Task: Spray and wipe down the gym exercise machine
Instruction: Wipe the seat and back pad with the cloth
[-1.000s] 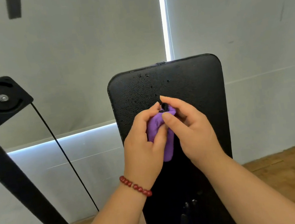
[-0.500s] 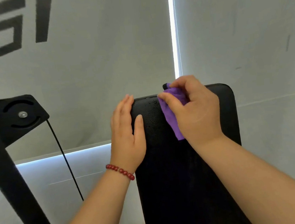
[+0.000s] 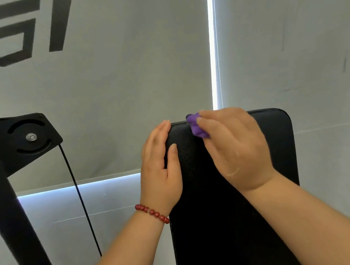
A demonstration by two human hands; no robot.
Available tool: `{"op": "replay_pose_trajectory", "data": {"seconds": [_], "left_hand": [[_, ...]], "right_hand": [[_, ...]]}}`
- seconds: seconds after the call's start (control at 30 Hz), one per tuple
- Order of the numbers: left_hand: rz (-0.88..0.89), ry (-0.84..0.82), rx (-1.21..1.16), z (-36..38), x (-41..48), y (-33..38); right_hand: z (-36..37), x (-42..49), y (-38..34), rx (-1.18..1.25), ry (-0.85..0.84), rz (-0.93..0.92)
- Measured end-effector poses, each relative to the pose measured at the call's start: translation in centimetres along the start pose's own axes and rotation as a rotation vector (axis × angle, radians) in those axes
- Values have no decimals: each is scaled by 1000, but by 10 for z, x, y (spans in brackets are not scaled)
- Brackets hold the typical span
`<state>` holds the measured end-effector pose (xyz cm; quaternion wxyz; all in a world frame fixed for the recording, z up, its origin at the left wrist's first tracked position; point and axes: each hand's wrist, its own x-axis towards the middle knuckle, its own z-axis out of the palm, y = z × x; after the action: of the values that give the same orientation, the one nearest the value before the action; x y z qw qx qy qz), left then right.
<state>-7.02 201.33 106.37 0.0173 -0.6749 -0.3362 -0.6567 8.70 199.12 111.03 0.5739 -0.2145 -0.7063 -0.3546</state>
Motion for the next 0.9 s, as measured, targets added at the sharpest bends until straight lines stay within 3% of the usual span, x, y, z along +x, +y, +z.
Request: {"op": "replay_pose_trajectory", "data": {"seconds": [0.1, 0.37, 0.6, 0.9], "left_hand": [[-4, -11, -5, 0, 0, -1], [-7, 5, -36, 1, -1, -4], [-13, 8, -89, -1, 0, -5], [-147, 40, -246, -1, -2, -3]], "right_hand": [[9, -22, 0, -19, -114, -12], [8, -32, -9, -7, -74, 64], [4, -29, -2, -58, -222, 0], [14, -24, -8, 24, -169, 1]]}}
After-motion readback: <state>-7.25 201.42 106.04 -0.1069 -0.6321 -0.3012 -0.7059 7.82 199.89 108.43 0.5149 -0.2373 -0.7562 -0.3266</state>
